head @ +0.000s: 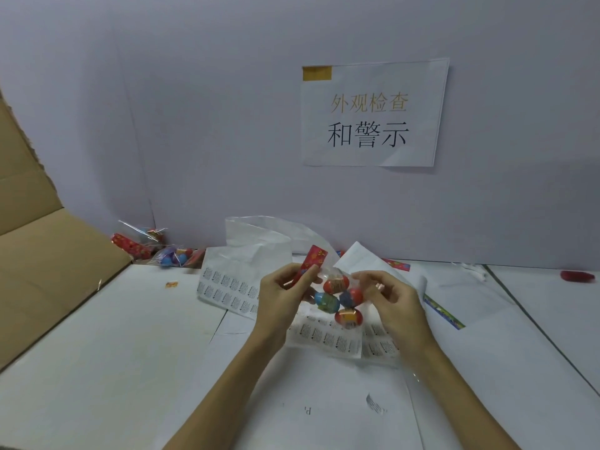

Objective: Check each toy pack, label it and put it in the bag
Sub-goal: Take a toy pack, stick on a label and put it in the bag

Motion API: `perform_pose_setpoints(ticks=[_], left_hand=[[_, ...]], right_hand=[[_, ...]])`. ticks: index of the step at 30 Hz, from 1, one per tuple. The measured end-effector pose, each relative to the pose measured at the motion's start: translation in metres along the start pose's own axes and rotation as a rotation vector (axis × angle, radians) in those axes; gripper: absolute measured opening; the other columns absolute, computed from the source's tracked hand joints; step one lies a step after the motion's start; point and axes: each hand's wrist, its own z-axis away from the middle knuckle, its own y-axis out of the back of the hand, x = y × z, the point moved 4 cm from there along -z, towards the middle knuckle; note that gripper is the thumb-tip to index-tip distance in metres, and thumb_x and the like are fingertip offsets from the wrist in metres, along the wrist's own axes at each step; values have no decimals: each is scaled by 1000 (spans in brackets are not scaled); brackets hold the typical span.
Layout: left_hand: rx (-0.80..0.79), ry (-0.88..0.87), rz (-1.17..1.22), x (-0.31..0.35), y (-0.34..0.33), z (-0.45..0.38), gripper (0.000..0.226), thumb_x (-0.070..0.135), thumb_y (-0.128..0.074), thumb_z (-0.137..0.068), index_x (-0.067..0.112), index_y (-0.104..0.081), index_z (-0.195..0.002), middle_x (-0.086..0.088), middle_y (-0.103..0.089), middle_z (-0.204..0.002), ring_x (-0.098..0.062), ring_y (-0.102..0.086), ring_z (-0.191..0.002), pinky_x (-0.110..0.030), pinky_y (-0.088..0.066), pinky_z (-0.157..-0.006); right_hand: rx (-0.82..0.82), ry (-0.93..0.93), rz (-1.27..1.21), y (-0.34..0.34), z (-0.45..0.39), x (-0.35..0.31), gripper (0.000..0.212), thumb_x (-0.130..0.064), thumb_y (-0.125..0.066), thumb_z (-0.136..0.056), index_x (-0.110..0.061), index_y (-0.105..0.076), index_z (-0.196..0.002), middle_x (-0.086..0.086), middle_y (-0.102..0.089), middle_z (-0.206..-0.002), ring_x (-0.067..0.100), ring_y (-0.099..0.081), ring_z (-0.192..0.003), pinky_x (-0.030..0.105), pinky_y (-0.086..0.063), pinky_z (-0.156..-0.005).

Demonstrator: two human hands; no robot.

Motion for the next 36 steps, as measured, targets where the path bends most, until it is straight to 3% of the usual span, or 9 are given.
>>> perform_pose_setpoints(ticks=[4, 8, 11, 13, 17, 22, 28, 32, 36], left_hand=[[136, -7, -9, -2, 10, -2, 25, 44, -72, -86, 21, -78, -95, 1, -78, -85, -18, -74, -73, -19, -58, -67], [205, -11, -77, -5, 11, -3, 26, 46, -73, -86, 26, -72, -103, 8, -76, -91, -15, -73, -82, -19, -57, -67], [345, -175, -277, 0, 14, 0, 41, 43, -81, -84, 22, -57, -110, 5, -62, -105, -12, -62, -86, -20, -54, -71], [212, -193, -235, 1, 10, 0, 48, 56, -78, -85, 15, -60, -102, -1, -65, -96, -11, -63, -78, -21, -54, -67], [-128, 122, 70, -5, -11, 5, 64, 64, -70, -83, 10, -62, -117, -10, -76, -103, -28, -77, -86, -44, -64, -75], [-106, 121, 26, -12, -10, 2, 43, 35, -86, -84, 28, -64, -121, 6, -77, -108, -18, -74, -106, -28, -62, -80], [-178, 90, 100, -6, -9, 3, 38, 21, -83, -89, 21, -65, -123, -4, -76, -111, -24, -75, -105, -31, -61, -85], [-303, 90, 33, -3, -15, 8, 55, 24, -86, -83, 34, -60, -131, 4, -73, -120, -23, -72, -111, -32, -59, -93], [-279, 82, 153, 3, -18, 9, 38, 37, -70, -97, 27, -65, -133, -9, -70, -124, -26, -70, -109, -35, -58, -91]], right_hand=[[-174, 44, 133, -10, 6, -2, 33, -54, -73, -79, -33, -75, -105, -20, -78, -97, 0, -71, -95, 6, -50, -78], [-70, 76, 147, -15, 7, -2, 30, -52, -77, -75, -40, -73, -102, -24, -77, -94, -1, -71, -94, 7, -52, -79], [42, 156, 195, -12, 10, -3, 30, -47, -85, -75, -35, -70, -99, -19, -76, -93, 5, -71, -94, 14, -54, -82], [100, 270, 299, -11, 12, -6, 30, -39, -87, -80, -31, -64, -98, -16, -72, -94, 9, -70, -94, 23, -53, -85], [139, 511, 617, -20, 16, -8, 32, -21, -90, -79, -26, -69, -103, -8, -62, -107, 19, -61, -99, 40, -45, -96], [131, 545, 701, -26, 19, -8, 36, -18, -91, -77, -24, -71, -106, -2, -63, -118, 26, -58, -111, 39, -44, -102], [115, 526, 734, -28, 21, -13, 49, -19, -92, -75, -20, -70, -119, 3, -66, -116, 28, -61, -108, 45, -48, -101], [108, 486, 709, -23, 19, -12, 45, -22, -91, -77, -22, -71, -118, -2, -66, -113, 24, -61, -106, 37, -50, -97], [90, 377, 453, -18, 16, -8, 35, -33, -85, -83, -25, -69, -113, -14, -72, -105, 9, -70, -98, 18, -54, -85]])
